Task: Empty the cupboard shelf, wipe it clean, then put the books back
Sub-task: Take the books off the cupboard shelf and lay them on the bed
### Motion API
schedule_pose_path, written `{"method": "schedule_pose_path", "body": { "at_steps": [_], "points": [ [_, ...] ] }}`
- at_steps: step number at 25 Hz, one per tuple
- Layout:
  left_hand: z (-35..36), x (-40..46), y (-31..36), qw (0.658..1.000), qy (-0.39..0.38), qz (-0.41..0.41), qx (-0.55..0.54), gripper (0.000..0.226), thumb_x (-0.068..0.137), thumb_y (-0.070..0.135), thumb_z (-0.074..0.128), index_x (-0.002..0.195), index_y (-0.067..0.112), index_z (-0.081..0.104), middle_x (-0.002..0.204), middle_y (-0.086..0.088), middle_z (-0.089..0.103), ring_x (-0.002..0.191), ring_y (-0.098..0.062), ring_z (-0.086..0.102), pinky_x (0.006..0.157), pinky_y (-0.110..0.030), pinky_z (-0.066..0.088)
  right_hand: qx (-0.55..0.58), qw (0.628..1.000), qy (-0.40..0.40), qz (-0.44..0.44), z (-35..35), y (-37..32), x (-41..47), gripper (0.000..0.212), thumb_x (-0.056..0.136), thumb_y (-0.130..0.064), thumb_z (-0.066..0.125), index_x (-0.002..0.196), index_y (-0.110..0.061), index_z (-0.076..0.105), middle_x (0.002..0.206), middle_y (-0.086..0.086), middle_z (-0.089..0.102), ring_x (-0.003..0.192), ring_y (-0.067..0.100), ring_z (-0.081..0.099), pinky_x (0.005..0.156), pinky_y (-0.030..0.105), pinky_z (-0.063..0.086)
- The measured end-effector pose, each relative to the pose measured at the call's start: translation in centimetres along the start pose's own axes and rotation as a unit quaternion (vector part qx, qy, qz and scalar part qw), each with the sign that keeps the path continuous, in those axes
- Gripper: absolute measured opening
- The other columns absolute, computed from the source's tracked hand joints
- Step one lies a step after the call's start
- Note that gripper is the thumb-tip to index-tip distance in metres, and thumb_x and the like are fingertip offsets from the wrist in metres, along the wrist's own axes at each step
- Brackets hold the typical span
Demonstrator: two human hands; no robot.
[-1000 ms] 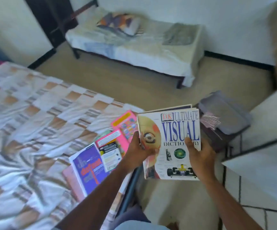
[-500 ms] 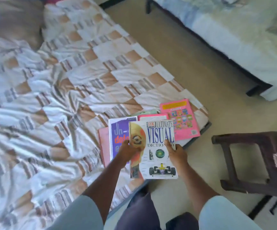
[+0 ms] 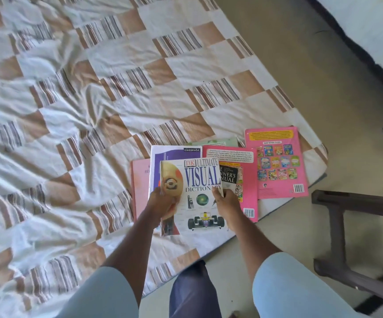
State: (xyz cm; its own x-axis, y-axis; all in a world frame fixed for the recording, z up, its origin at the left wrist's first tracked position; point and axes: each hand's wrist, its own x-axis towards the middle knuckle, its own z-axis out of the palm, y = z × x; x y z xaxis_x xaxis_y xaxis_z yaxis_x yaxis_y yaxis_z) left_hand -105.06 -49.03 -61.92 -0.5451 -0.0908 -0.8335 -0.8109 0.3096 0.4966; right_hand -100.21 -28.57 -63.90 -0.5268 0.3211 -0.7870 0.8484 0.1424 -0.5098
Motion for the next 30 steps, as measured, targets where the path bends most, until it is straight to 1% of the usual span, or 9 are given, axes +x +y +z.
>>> {"method": "schedule_pose_path", "body": {
  "at_steps": [2, 4, 8, 11, 13, 15, 19, 24, 30],
  "points": [
    [0.2, 0.4, 0.7, 0.999, -0.003, 0.001, -0.032, 0.022, 0.085, -0.011, 0.064, 0.089, 0.01, 0.061, 0.082, -0.012, 0.065, 0.064, -0.019, 0.059, 0.042, -0.019, 0.047, 0.0, 1.0, 0.002, 0.006, 0.5, -0.5, 1.2, 0.043, 0.101, -0.048, 0.052, 0.101, -0.007, 0.063, 0.078, -0.001, 0.059, 0.073, 0.019, 0.057, 0.066, 0.032, 0.045],
    [0.0, 0.8, 1.4, 0.999, -0.004, 0.012, -0.051, 0.021, 0.084, -0.006, 0.069, 0.088, 0.014, 0.062, 0.084, -0.009, 0.068, 0.071, -0.019, 0.064, 0.055, -0.025, 0.055, -0.016, 1.0, -0.009, -0.006, 0.3, -1.8, 1.6, 0.038, 0.102, -0.044, 0.052, 0.106, -0.008, 0.064, 0.088, 0.002, 0.065, 0.08, 0.021, 0.061, 0.078, 0.035, 0.048],
    [0.2, 1.3, 2.6, 0.998, -0.036, 0.031, -0.031, 0.031, 0.08, 0.007, 0.078, 0.107, 0.015, 0.066, 0.11, -0.011, 0.072, 0.098, -0.027, 0.069, 0.086, -0.038, 0.056, -0.048, 0.997, -0.046, -0.04, -0.7, -3.7, 1.0, 0.05, 0.104, -0.035, 0.053, 0.148, -0.013, 0.046, 0.147, 0.008, 0.052, 0.135, 0.03, 0.049, 0.111, 0.039, 0.039],
    [2.2, 0.2, 4.4, 0.982, -0.022, 0.099, 0.158, 0.066, 0.089, 0.031, 0.073, 0.144, 0.01, 0.043, 0.146, -0.013, 0.052, 0.132, -0.032, 0.052, 0.108, -0.044, 0.044, -0.085, 0.99, -0.026, -0.114, -1.9, -5.7, -0.1, 0.053, 0.103, -0.035, 0.053, 0.151, -0.017, 0.041, 0.15, 0.003, 0.051, 0.136, 0.026, 0.051, 0.112, 0.042, 0.042],
    [4.2, -1.2, 6.5, 0.925, -0.006, 0.188, 0.329, 0.087, 0.097, 0.046, 0.058, 0.159, 0.007, 0.011, 0.167, -0.014, 0.013, 0.154, -0.032, 0.015, 0.123, -0.049, 0.02, -0.108, 0.981, 0.017, -0.159, -3.8, -7.1, -1.4, 0.051, 0.104, -0.03, 0.051, 0.151, -0.015, 0.04, 0.15, 0.0, 0.047, 0.135, 0.023, 0.049, 0.111, 0.043, 0.042],
    [6.7, -3.5, 9.5, 0.861, 0.005, 0.3, 0.411, 0.081, 0.103, 0.048, 0.04, 0.16, 0.008, -0.001, 0.168, -0.012, -0.004, 0.156, -0.027, -0.004, 0.124, -0.048, 0.008, -0.187, 0.955, 0.101, -0.207, -6.7, -8.0, -2.7, 0.058, 0.105, -0.03, 0.048, 0.156, -0.01, 0.031, 0.164, 0.009, 0.028, 0.15, 0.026, 0.03, 0.118, 0.047, 0.033],
    [12.5, -10.1, 16.7, 0.707, 0.012, 0.511, 0.488, 0.077, 0.097, 0.049, 0.018, 0.16, 0.009, 0.003, 0.168, -0.006, -0.002, 0.155, -0.021, -0.003, 0.124, -0.046, 0.006, -0.298, 0.855, 0.295, -0.305, -15.9, -8.8, -7.5, 0.057, 0.103, -0.035, 0.035, 0.154, -0.01, 0.038, 0.163, 0.01, 0.033, 0.151, 0.026, 0.03, 0.117, 0.056, 0.032],
    [22.6, -22.6, 23.9, 0.53, -0.027, 0.695, 0.486, 0.067, 0.1, 0.042, 0.023, 0.156, 0.004, 0.027, 0.164, -0.013, 0.026, 0.151, -0.029, 0.026, 0.117, -0.055, 0.032, -0.352, 0.761, 0.449, -0.31, -30.8, -9.3, -19.2, 0.063, 0.096, -0.027, 0.048, 0.155, -0.012, 0.036, 0.164, 0.006, 0.032, 0.152, 0.021, 0.029, 0.118, 0.054, 0.031],
    [34.5, -45.6, 23.7, 0.322, -0.193, 0.871, 0.317, 0.062, 0.104, 0.035, 0.029, 0.158, 0.006, 0.022, 0.167, -0.008, 0.014, 0.155, -0.02, 0.01, 0.123, -0.045, 0.015, -0.315, 0.63, 0.66, -0.26, -44.2, -1.4, -42.0, 0.073, 0.083, -0.008, 0.048, 0.155, -0.011, 0.036, 0.164, 0.006, 0.029, 0.154, 0.02, 0.02, 0.125, 0.045, 0.018]
  ]
}}
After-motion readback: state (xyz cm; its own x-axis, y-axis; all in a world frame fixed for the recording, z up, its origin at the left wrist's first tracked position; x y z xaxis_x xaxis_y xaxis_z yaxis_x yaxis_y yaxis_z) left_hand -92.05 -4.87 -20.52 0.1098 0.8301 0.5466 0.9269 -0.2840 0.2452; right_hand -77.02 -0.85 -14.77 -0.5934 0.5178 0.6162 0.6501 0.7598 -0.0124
